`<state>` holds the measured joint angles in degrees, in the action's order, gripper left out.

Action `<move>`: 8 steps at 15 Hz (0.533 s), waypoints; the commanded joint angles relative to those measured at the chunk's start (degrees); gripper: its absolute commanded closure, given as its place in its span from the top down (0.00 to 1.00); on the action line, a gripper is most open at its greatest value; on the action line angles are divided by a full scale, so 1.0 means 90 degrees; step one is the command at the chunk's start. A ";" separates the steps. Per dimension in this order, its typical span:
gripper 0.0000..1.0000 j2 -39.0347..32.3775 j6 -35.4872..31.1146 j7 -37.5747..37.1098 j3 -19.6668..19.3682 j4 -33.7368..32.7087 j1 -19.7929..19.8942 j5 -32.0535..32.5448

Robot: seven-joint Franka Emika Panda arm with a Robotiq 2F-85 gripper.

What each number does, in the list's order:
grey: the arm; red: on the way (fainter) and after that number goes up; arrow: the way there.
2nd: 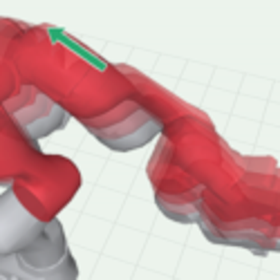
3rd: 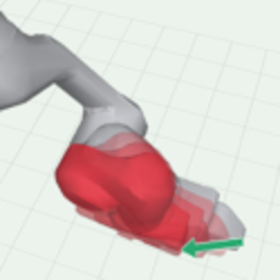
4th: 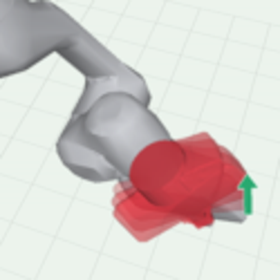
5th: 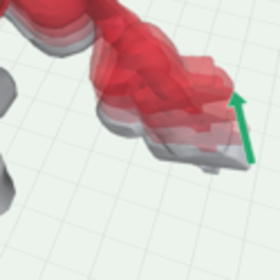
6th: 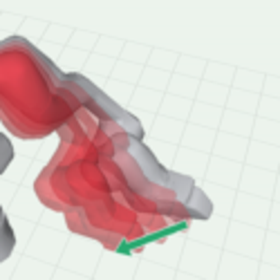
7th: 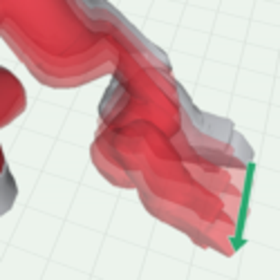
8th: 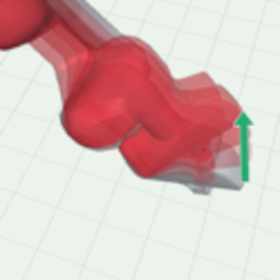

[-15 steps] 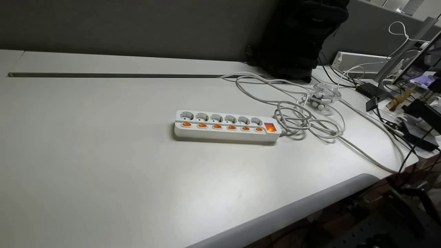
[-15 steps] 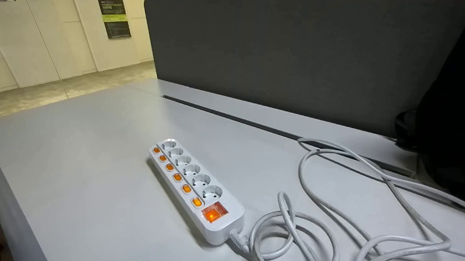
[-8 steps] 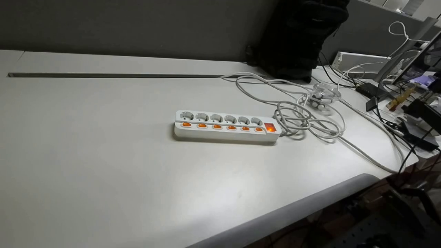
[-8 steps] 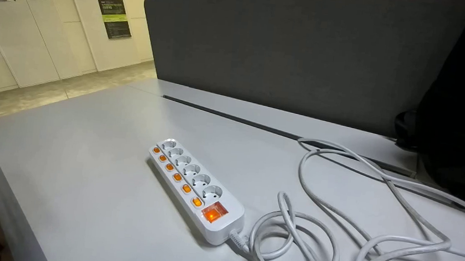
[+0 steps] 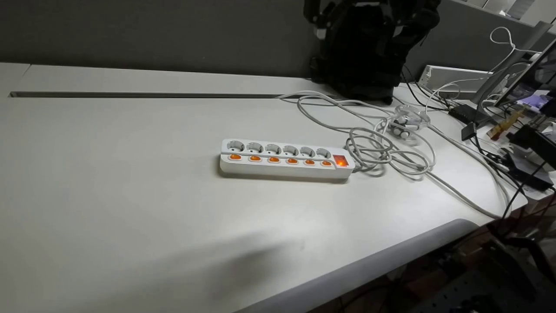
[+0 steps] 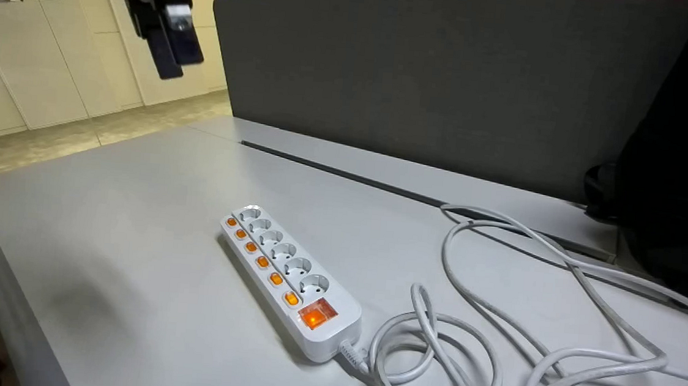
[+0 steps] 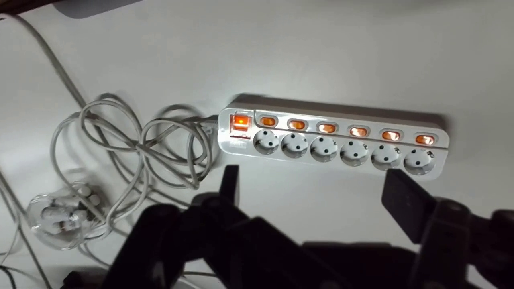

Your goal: Turn on the third switch from the right on the extension cord

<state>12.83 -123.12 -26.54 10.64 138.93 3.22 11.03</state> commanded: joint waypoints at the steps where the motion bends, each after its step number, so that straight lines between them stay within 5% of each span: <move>1: 0.60 -0.0706 -0.0271 0.0822 -0.0435 -0.0321 -0.0214 -0.0639; 5: 0.32 -0.1375 -0.0311 0.2397 -0.0798 -0.0736 -0.0287 -0.1829; 8: 0.12 -0.1685 -0.0179 0.3111 -0.0876 -0.1063 -0.0282 -0.2007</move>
<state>0.70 -127.08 -3.36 4.04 133.67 1.58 -5.58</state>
